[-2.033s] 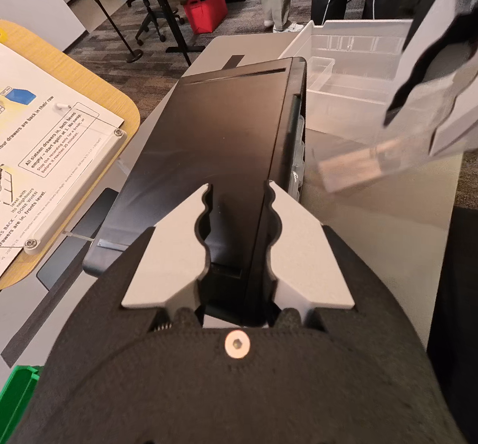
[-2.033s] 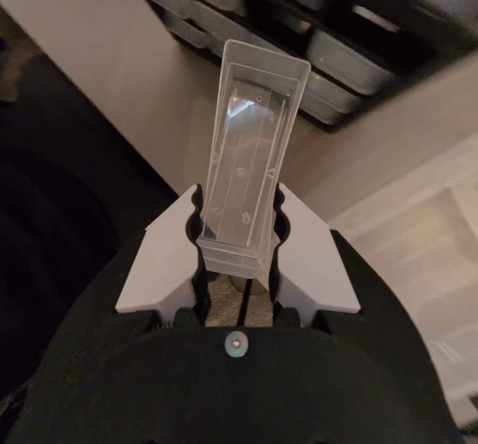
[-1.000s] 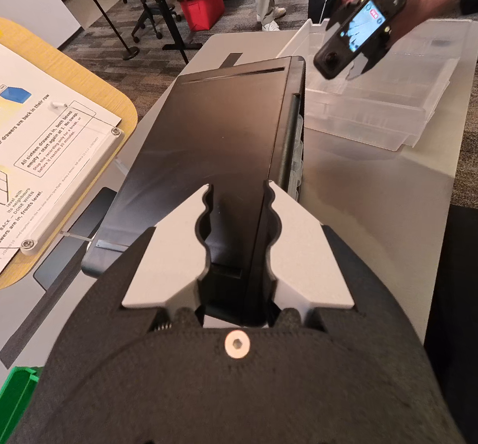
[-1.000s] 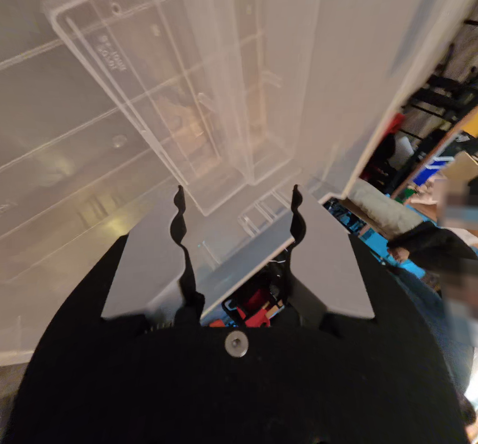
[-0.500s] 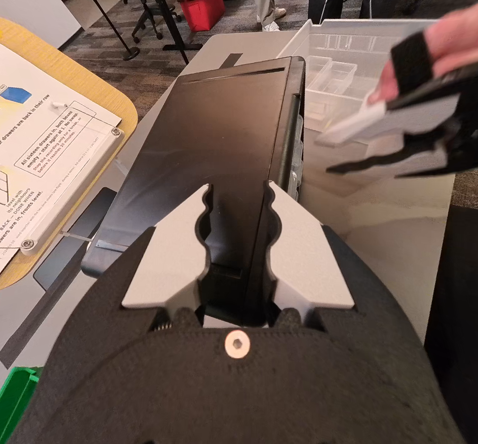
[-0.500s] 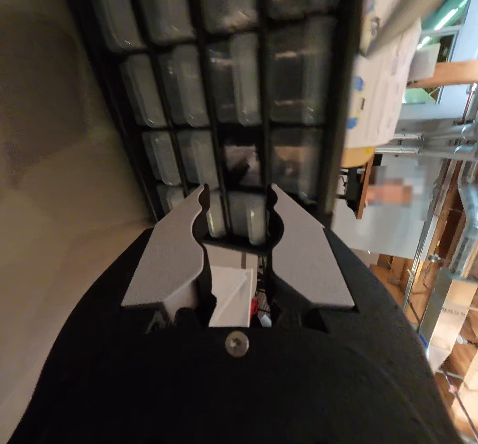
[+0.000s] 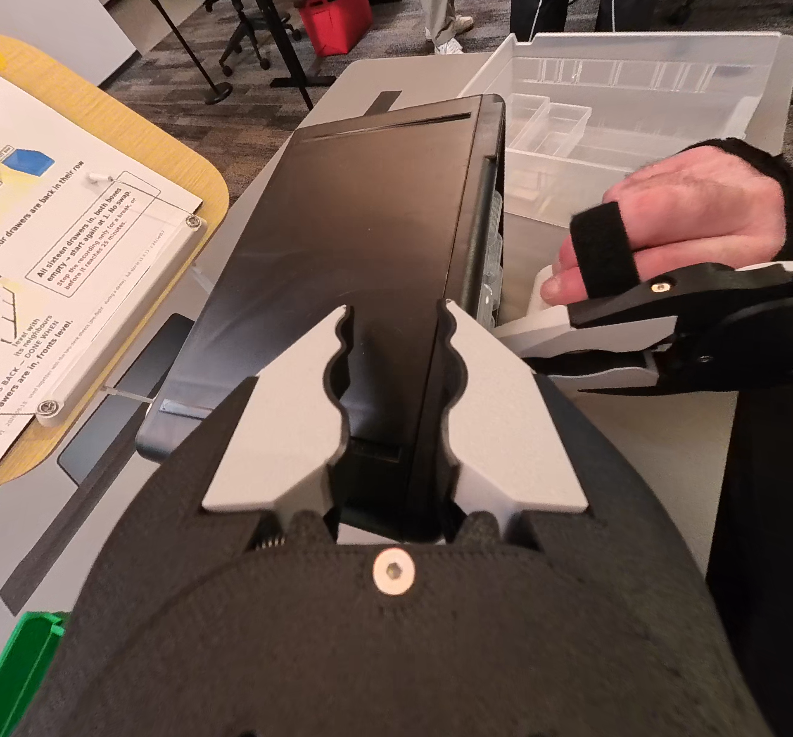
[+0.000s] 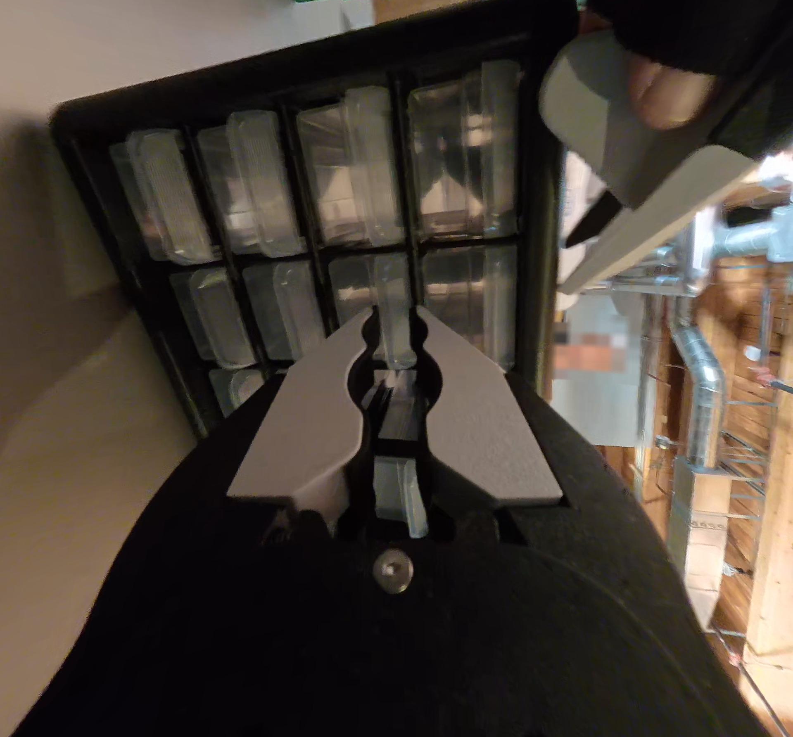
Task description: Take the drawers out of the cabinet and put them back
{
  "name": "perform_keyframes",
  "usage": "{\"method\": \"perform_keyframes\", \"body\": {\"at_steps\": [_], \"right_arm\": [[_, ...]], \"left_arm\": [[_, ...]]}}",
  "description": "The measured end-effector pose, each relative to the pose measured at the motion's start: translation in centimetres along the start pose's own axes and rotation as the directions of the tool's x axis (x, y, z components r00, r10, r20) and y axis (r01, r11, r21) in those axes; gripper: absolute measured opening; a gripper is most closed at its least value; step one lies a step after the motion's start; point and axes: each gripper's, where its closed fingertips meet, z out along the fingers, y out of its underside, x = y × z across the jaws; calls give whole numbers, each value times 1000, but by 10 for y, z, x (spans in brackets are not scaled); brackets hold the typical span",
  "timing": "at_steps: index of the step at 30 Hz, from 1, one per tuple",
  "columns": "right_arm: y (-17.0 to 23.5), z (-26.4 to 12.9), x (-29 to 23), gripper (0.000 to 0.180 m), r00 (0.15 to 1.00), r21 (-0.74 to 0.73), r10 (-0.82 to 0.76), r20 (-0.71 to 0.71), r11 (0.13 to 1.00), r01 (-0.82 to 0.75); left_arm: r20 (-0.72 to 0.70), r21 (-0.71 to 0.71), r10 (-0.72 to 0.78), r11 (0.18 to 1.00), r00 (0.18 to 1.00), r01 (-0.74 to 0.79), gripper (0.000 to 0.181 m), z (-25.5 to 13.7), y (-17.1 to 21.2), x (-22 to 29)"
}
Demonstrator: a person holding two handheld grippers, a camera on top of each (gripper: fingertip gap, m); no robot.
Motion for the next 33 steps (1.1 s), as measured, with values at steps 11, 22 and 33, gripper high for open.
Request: {"method": "perform_keyframes", "body": {"at_steps": [11, 22, 33], "right_arm": [[-12, -62, -17, 12, 987, 3, 81, 142, 997, -82], [-4, -41, 2, 94, 301, -439, 929, 214, 367, -820], [3, -26, -22, 63, 257, -602, 948, 188, 318, -732]], "left_arm": [[-2, -2, -1, 1000, 1000, 1, 39, 0, 0, 0], [0, -4, -5, 1000, 1000, 5, 39, 0, 0, 0], [2, 9, 9, 1000, 1000, -10, 39, 0, 0, 0]]}}
